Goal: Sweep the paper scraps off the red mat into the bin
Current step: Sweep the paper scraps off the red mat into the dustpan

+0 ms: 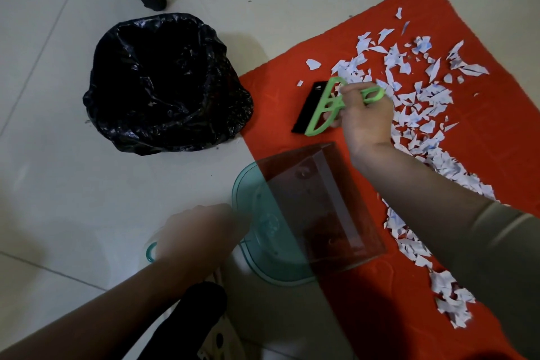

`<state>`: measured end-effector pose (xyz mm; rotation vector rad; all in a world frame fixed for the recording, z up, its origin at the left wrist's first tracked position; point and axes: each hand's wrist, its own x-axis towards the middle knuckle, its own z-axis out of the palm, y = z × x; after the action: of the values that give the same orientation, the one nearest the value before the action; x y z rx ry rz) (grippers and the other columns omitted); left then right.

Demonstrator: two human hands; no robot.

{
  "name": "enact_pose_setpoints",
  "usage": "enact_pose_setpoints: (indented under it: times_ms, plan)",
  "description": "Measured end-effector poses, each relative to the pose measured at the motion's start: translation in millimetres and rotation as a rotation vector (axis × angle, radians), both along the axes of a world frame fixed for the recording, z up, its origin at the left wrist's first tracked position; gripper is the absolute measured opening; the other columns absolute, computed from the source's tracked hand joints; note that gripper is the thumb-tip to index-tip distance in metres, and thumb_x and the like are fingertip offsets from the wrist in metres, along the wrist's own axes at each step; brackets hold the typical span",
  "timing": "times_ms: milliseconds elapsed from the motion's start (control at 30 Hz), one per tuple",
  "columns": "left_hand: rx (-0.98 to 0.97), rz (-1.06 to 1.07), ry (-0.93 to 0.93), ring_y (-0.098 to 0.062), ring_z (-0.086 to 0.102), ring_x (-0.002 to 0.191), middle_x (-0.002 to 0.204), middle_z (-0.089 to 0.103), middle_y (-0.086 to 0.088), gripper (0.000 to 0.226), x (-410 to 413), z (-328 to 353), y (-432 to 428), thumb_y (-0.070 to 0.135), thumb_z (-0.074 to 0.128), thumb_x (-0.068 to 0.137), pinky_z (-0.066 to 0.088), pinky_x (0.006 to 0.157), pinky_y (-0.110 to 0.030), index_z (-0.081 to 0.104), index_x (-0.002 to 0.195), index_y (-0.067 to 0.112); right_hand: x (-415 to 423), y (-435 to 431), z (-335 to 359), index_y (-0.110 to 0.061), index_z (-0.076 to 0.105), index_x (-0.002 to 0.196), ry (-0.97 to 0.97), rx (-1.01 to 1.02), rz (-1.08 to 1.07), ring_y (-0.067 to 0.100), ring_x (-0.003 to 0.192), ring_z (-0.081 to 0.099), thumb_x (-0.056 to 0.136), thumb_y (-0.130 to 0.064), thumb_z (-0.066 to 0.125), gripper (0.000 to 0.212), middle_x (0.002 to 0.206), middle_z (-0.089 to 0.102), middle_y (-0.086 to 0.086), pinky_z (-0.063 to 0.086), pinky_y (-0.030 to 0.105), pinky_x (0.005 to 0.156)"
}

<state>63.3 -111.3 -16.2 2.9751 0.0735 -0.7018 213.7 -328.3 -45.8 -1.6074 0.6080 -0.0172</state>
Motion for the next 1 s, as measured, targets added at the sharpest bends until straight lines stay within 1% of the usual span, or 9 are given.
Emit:
enact_pose_setpoints:
  times_ms: [100,233,367,467,600,733,833,900,1000]
  plan:
    - [0.008,0.000,-0.008,-0.005,0.043,0.047,0.053,0.046,0.006,0.053,1,0,0,0.066,0.034,0.092,0.028,0.046,-0.022,0.037,0.059,0.024,0,-6,8,-0.010,0.060,0.089,-0.099,-0.053,-0.102,0.001,0.053,0.058,0.095,-0.008,0.048,0.014,0.070,0.059,-0.002,0.050,0.022,0.053]
    - [0.008,-0.004,0.004,-0.004,0.043,0.047,0.054,0.046,0.006,0.053,2,0,0,0.065,0.034,0.092,0.027,0.046,-0.021,0.036,0.059,0.024,2,7,14,-0.018,0.061,0.079,-0.137,0.105,0.045,0.015,0.059,0.063,0.093,-0.005,0.052,0.021,0.072,0.064,0.002,0.052,0.029,0.055]
    - [0.009,0.003,0.003,-0.004,0.043,0.047,0.054,0.046,0.006,0.053,2,1,-1,0.066,0.034,0.092,0.027,0.047,-0.022,0.036,0.059,0.024,5,24,9,-0.014,0.062,0.090,0.007,0.171,0.168,0.023,0.068,0.067,0.096,-0.004,0.049,0.017,0.089,0.068,0.014,0.050,0.020,0.053]
    - [0.006,0.001,-0.004,-0.005,0.043,0.047,0.053,0.045,0.006,0.053,2,0,-1,0.065,0.035,0.092,0.028,0.046,-0.022,0.035,0.058,0.024,6,17,2,-0.016,0.062,0.089,0.036,0.127,0.069,0.025,0.067,0.068,0.096,-0.007,0.052,0.015,0.089,0.069,0.014,0.052,0.026,0.055]
    - [0.016,-0.004,-0.005,-0.005,0.042,0.047,0.053,0.046,0.006,0.053,2,0,0,0.065,0.034,0.092,0.027,0.046,-0.023,0.035,0.059,0.024,1,2,5,-0.016,0.059,0.086,-0.100,-0.007,-0.094,0.026,0.062,0.063,0.096,-0.009,0.049,0.016,0.075,0.063,0.005,0.052,0.028,0.055]
    - [0.010,-0.004,0.000,-0.005,0.044,0.048,0.054,0.047,0.006,0.054,2,0,0,0.066,0.033,0.092,0.029,0.048,-0.023,0.036,0.059,0.023,-4,8,9,-0.020,0.060,0.080,-0.152,0.096,0.006,0.017,0.059,0.062,0.094,-0.006,0.049,0.023,0.073,0.063,0.002,0.049,0.027,0.054]
    - [0.001,0.006,0.000,-0.005,0.045,0.049,0.054,0.048,0.006,0.053,2,-1,-1,0.066,0.034,0.092,0.030,0.048,-0.024,0.037,0.059,0.024,-6,17,6,-0.021,0.061,0.085,-0.060,0.103,0.116,0.020,0.064,0.066,0.095,-0.007,0.049,0.022,0.080,0.067,0.007,0.050,0.025,0.055]
    - [0.005,0.003,-0.001,-0.005,0.046,0.049,0.054,0.048,0.006,0.053,1,-1,-1,0.066,0.033,0.092,0.032,0.048,-0.024,0.037,0.059,0.024,-5,15,1,-0.021,0.061,0.086,-0.006,0.076,0.096,0.019,0.065,0.068,0.095,-0.007,0.049,0.021,0.084,0.068,0.008,0.052,0.027,0.057]
    - [0.005,0.006,-0.009,-0.005,0.045,0.048,0.053,0.047,0.006,0.053,1,-2,-1,0.065,0.034,0.092,0.030,0.047,-0.023,0.037,0.059,0.024,-4,1,1,-0.014,0.061,0.089,-0.038,-0.033,-0.039,0.012,0.063,0.065,0.096,-0.008,0.050,0.015,0.081,0.066,0.006,0.052,0.028,0.059]
